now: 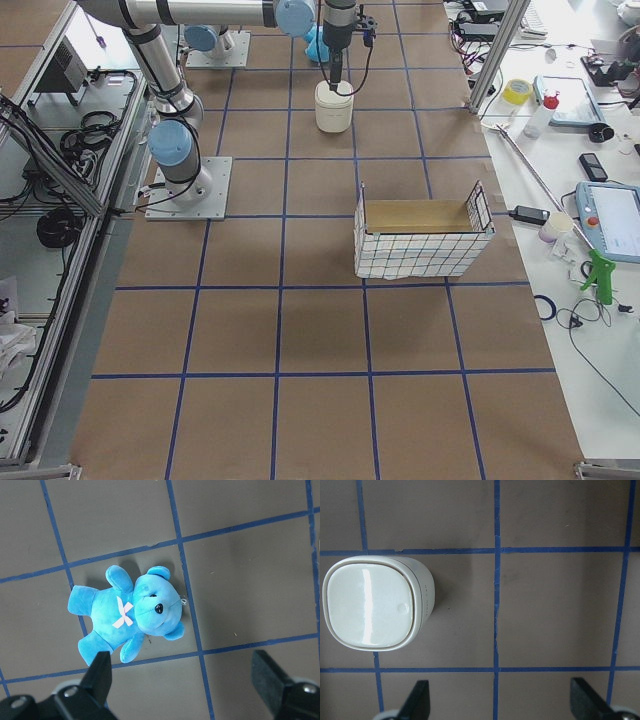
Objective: Open trash can with right arm
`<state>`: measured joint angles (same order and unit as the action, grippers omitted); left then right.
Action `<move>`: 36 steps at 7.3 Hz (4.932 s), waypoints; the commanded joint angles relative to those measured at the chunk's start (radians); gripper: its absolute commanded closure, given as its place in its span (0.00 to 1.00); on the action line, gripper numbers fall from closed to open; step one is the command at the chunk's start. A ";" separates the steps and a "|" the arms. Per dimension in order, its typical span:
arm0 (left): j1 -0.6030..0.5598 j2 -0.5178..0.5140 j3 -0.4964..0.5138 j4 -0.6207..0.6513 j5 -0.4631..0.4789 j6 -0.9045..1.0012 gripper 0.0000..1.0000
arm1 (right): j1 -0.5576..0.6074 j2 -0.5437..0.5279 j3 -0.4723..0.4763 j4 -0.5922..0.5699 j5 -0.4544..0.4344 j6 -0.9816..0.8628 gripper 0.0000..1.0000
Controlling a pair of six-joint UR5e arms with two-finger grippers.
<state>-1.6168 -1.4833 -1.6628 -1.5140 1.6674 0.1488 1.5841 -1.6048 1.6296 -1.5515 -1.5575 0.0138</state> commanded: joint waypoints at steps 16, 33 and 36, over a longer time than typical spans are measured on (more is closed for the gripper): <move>0.000 0.000 0.000 0.000 0.000 0.000 0.00 | 0.007 0.003 0.006 -0.005 -0.001 0.011 0.00; 0.000 0.000 0.000 0.000 0.002 0.000 0.00 | 0.148 0.186 0.164 -0.354 0.117 0.161 1.00; 0.000 0.000 0.000 0.000 0.000 0.000 0.00 | 0.149 0.217 0.164 -0.374 0.123 0.158 1.00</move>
<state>-1.6168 -1.4833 -1.6628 -1.5140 1.6676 0.1488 1.7321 -1.3968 1.7930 -1.9213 -1.4360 0.1736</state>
